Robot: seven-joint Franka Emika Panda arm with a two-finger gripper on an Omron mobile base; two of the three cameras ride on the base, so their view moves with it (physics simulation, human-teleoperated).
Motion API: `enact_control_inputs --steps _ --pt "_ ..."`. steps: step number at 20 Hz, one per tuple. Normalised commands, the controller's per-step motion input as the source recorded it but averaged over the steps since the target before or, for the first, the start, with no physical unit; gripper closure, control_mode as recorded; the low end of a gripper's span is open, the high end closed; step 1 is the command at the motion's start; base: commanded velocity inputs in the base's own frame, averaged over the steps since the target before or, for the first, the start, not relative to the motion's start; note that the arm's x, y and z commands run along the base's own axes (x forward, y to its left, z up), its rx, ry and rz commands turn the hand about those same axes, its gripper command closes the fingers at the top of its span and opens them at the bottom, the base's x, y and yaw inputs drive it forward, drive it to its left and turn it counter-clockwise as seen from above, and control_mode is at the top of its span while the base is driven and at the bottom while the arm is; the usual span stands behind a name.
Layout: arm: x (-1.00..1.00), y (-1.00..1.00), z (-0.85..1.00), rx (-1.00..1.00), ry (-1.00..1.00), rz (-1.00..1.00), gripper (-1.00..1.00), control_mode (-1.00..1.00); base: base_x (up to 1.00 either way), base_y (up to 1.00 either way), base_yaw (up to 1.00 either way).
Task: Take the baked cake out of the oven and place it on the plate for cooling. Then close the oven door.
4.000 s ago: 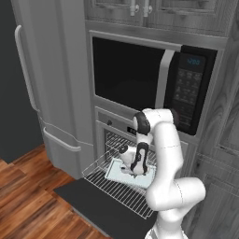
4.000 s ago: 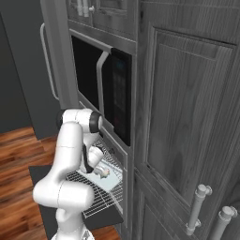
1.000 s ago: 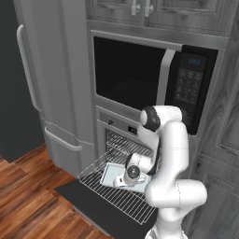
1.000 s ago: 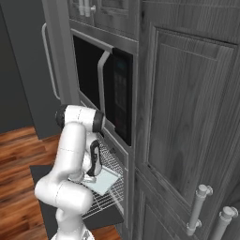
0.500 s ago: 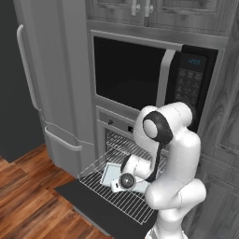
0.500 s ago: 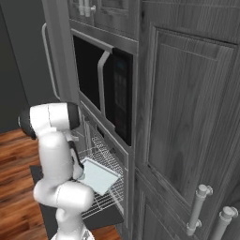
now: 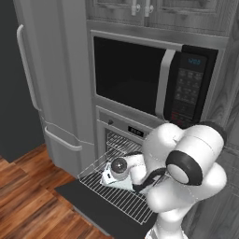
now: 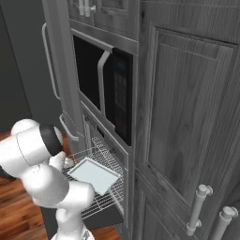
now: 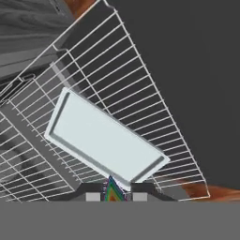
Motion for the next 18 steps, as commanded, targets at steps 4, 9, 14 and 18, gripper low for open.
enact_control_inputs --steps 4,9,14,18 --pt "0.0 1.0 1.0 -0.14 0.1 -0.01 1.0 -1.0 0.0 0.0 0.0" --pt "0.0 0.88 1.0 -0.15 0.05 -0.07 1.0 -1.0 0.0 0.0 0.0" --pt "0.0 0.44 1.0 -0.12 0.07 -0.1 1.0 -1.0 0.0 0.0 0.0" --pt "-0.03 0.0 1.0 -0.07 0.0 -0.07 1.0 -1.0 0.0 0.0 0.0"
